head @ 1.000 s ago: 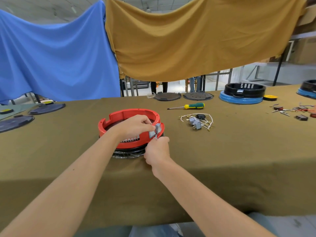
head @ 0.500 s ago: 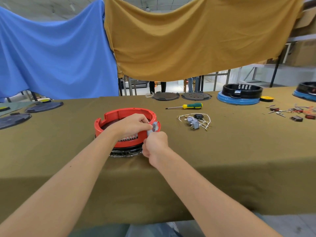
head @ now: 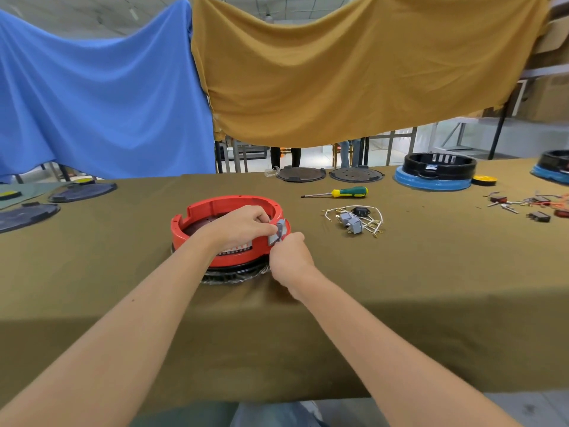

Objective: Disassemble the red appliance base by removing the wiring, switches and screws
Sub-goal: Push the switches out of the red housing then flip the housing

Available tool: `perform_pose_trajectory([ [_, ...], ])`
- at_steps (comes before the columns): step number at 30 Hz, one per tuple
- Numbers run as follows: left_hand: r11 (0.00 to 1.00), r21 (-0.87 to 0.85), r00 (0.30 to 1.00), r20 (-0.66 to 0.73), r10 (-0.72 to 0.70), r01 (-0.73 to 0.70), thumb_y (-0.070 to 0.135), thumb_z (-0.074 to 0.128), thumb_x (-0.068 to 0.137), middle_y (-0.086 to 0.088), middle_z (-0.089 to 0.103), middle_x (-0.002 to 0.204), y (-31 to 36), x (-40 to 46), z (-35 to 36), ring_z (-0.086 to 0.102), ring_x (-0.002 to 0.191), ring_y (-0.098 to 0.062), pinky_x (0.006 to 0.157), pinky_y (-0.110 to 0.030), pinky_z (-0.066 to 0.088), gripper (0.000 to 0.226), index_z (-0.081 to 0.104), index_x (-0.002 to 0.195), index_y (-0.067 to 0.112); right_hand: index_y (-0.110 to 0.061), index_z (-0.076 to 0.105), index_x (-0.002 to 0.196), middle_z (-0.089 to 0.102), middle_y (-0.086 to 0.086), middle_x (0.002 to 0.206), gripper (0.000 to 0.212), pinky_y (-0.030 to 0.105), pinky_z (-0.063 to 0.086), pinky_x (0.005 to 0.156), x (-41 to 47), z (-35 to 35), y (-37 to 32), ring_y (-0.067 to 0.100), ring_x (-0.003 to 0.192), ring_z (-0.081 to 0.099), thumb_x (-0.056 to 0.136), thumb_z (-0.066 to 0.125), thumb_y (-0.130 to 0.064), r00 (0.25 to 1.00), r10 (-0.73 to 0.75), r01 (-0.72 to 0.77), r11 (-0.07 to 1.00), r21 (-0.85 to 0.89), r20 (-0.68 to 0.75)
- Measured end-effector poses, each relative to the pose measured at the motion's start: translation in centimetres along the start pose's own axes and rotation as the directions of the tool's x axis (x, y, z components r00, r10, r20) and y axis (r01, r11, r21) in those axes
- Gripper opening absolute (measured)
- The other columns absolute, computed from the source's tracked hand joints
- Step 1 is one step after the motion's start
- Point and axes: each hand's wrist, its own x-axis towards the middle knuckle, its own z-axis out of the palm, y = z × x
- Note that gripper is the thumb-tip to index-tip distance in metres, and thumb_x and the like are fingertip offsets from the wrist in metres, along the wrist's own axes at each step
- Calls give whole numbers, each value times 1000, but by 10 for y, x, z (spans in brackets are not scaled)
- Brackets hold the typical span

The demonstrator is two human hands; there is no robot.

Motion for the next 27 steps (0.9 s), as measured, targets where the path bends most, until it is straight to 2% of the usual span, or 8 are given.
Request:
perform_pose_trajectory([
  [2, 1000, 10, 1000, -5, -4, 4, 33, 62, 91, -8, 57, 90, 0, 0, -1, 45, 78, -18, 71, -36, 35, 23, 62, 99, 10, -11, 39, 109, 47, 6, 89, 15, 29, 33, 54, 5, -12, 2, 23, 75, 46, 103, 41, -25, 998, -43, 45, 998, -49, 50],
  [8, 1000, 29, 1000, -29, -5, 6, 37, 63, 89, -14, 66, 109, 1, 0, -1, 53, 84, -17, 78, -38, 44, 20, 65, 91, 17, -20, 40, 84, 51, 2, 79, 20, 28, 30, 54, 17, -48, 5, 14, 61, 41, 103, 45, -22, 972, -133, 178, 955, -238, 194],
  [12, 999, 27, 1000, -25, -19, 20, 37, 62, 91, -16, 66, 108, 0, 1, 0, 51, 82, -18, 75, -34, 39, 21, 62, 94, 16, -16, 39, 95, 46, 1, 80, 12, 28, 31, 54, 10, -31, 5, 16, 64, 42, 102, 45, -24, 991, -58, 69, 994, -87, 120],
  [15, 1000, 15, 1000, -8, -17, 17, 35, 61, 93, -10, 59, 91, 2, -1, 0, 45, 78, -19, 69, -33, 36, 23, 61, 97, 13, -18, 34, 97, 49, 7, 98, 21, 33, 44, 77, -4, 2, 0, 26, 86, 45, 90, 48, -32, 992, 127, -128, 927, 353, 28],
  [17, 1000, -8, 1000, -2, -13, 13, 33, 62, 93, -6, 55, 86, 4, -2, 0, 43, 74, -19, 65, -33, 34, 23, 61, 98, 11, -16, 37, 113, 52, 15, 121, 22, 39, 46, 89, -8, 21, -9, 27, 94, 44, 96, 48, -23, 979, 203, -161, 857, 490, -32],
  [19, 1000, -10, 1000, 1, -7, 7, 32, 62, 92, -5, 57, 85, 5, -4, 0, 45, 71, -17, 64, -32, 36, 22, 62, 97, 11, -12, 31, 117, 53, 15, 123, 20, 39, 44, 82, -9, 33, -17, 26, 95, 46, 100, 42, -16, 959, 252, -144, 829, 541, -130],
  [21, 1000, 7, 1000, 1, 4, -4, 33, 62, 92, -4, 60, 87, 5, -4, -1, 49, 72, -15, 66, -32, 40, 20, 63, 96, 13, -13, 23, 105, 51, 9, 107, 17, 37, 41, 76, -10, 41, -21, 26, 92, 50, 101, 40, -15, 940, 282, -137, 829, 542, -194],
  [27, 1000, -9, 1000, -16, 20, -20, 32, 64, 92, -10, 63, 90, 5, -4, 0, 51, 75, -19, 67, -31, 40, 21, 64, 96, 11, -9, 31, 111, 46, 9, 102, 14, 34, 37, 75, -1, 24, -14, 27, 90, 47, 103, 39, -18, 963, 204, -120, 912, 392, -179],
])
